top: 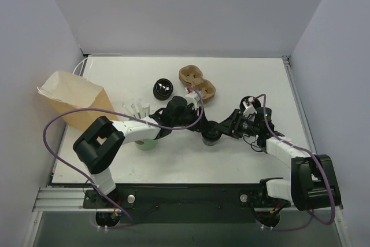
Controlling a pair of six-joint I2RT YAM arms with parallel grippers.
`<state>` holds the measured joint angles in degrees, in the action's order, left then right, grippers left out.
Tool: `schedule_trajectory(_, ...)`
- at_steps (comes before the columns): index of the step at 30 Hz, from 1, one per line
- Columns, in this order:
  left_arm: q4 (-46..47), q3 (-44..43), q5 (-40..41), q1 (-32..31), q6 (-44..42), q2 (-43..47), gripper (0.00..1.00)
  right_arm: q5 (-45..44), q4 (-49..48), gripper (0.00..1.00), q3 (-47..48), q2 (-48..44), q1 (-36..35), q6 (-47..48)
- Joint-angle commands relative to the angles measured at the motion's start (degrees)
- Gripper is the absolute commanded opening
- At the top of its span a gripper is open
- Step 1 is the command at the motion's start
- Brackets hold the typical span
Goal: Pack the takeout coffee
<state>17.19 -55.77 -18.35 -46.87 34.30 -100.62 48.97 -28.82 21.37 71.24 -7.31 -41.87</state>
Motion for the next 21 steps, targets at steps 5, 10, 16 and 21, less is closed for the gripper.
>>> schedule_trajectory(5, -9.3, 1.4, 0.1, -1.1, -3.2, -4.9, 0.54, -1.1, 12.1, 0.41, 1.3, 4.3, -1.5, 8.9)
schedule_trajectory(10, -12.2, -0.5, 0.2, -0.2, -4.2, -2.7, 0.55, -4.1, 17.6, 0.36, 2.0, 4.1, -1.5, 10.8)
schedule_trajectory(16, -16.0, -5.4, -2.0, 1.2, -5.2, -0.5, 0.55, -6.2, 21.4, 0.36, 3.2, 2.7, -1.5, 11.4)
schedule_trajectory(21, -19.4, -10.1, -4.1, 1.3, -5.5, -0.1, 0.56, -7.7, 25.2, 0.35, 4.4, 1.9, -1.5, 12.3)
